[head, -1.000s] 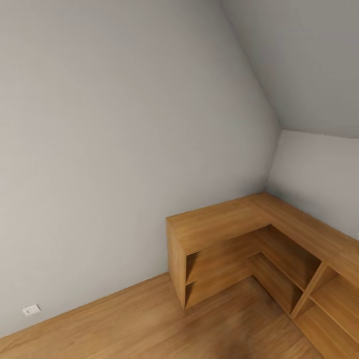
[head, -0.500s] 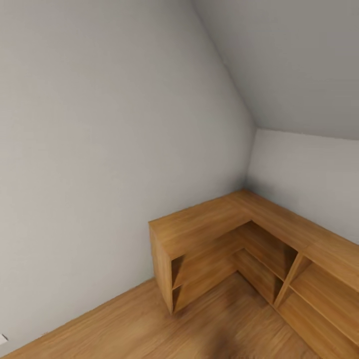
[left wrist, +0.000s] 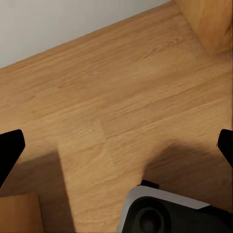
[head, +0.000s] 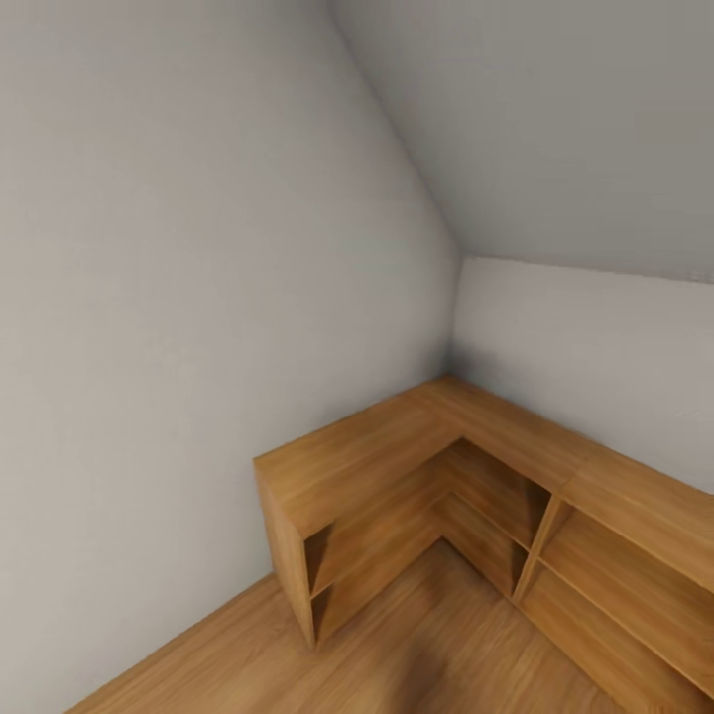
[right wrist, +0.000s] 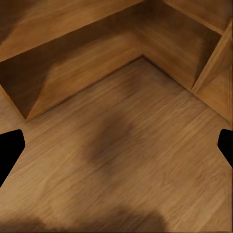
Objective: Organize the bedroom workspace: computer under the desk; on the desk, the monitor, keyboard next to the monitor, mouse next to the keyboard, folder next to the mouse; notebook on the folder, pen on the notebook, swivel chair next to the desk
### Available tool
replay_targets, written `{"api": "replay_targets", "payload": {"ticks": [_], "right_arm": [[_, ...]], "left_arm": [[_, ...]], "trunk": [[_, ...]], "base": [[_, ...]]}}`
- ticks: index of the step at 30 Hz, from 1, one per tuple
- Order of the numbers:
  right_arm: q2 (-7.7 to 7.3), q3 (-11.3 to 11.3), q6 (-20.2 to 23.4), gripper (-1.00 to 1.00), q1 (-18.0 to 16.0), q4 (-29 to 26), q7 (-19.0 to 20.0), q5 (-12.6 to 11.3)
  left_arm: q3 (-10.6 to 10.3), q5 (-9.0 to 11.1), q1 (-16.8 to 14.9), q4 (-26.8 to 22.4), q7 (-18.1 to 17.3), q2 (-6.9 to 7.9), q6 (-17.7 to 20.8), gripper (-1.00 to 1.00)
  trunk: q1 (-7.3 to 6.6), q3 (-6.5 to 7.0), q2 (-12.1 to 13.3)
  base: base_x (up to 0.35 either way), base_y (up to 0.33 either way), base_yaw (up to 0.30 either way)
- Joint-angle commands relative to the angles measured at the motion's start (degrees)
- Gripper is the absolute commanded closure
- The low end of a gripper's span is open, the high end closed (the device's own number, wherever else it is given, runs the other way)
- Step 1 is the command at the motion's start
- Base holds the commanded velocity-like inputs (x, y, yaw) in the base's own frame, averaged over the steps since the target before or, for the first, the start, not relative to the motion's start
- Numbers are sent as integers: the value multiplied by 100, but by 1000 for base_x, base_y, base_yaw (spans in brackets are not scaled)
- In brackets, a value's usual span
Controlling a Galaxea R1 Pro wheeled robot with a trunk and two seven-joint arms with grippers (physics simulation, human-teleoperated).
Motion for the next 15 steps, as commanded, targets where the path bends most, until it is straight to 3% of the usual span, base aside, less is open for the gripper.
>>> {"api": "replay_targets", "payload": {"ticks": [1, 15], "right_arm": [[4, 49, -12, -100, -7, 10, -42, -8], [4, 49, -4, -100, -7, 10, -39, -8]], "left_arm": [[-50, 23, -3, -3, 37, -1, -11, -100], [-43, 23, -3, -5, 38, -1, -7, -100]], "trunk": [[4, -13, -13], [4, -13, -13]], "base": [[54, 0, -265], [15, 2, -265]]}}
